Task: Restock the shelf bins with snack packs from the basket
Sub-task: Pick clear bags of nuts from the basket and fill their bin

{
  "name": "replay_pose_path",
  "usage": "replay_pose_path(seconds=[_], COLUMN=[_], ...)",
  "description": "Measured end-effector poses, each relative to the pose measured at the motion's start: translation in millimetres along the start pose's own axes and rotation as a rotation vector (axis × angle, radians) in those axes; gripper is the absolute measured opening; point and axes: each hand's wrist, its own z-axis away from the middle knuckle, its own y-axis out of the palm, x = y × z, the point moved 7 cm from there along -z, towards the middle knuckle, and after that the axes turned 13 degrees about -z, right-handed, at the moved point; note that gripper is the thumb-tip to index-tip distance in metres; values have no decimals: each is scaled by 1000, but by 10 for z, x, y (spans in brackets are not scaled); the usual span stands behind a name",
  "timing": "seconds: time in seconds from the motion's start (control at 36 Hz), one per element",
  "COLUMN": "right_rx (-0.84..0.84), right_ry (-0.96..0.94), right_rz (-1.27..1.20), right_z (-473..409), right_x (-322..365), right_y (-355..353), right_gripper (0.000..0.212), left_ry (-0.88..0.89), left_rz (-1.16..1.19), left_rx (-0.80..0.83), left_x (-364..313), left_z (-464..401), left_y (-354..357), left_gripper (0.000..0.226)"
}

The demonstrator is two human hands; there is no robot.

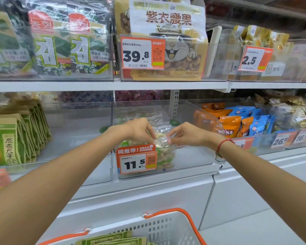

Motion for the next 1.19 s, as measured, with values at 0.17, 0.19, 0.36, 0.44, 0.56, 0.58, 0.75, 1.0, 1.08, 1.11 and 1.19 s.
replay_pose_path(seconds=[0.17,0.19,0.36,0.44,0.56,0.58,0.75,1.0,1.08,1.11,1.19], right_rx=[-42,-40,-199,-330,-298,-247,188,477,514,524,559], right_ry=[37,40,-59,-211,-335,-327,-108,116,184,199,233], right_rz=[147,195,466,442,384,407,673,649,613,604,550], right_z=[-66,-57,185,478,882,962,1185,1294,1372,1407,1543], right_x=[18,37,239,404,571,572,193,-591,-905,-1006,-1260], right_y=[71,78,12,24,284,387,1172,2193,2426,2500,2687], right_gripper=[25,23,32,31,20,19,20,27,30,34,52], left_ry=[-46,-55,-97,-132,-136,-134,-218,-253,-200,-183,-175], left_rz=[20,11,44,43,126,143,99,-34,-121,-156,-183], left_rx=[4,12,-64,-363,-583,-588,-440,89,251,296,413], left_x=[10,-2,-1,-23,-81,-83,119,484,582,632,817], left_z=[19,15,185,548,1169,1307,1893,2173,2285,2333,2512], left_y=[23,20,-61,-214,-167,-107,621,2099,2535,2676,3080], left_gripper=[24,25,44,36,22,21,20,40,55,59,58])
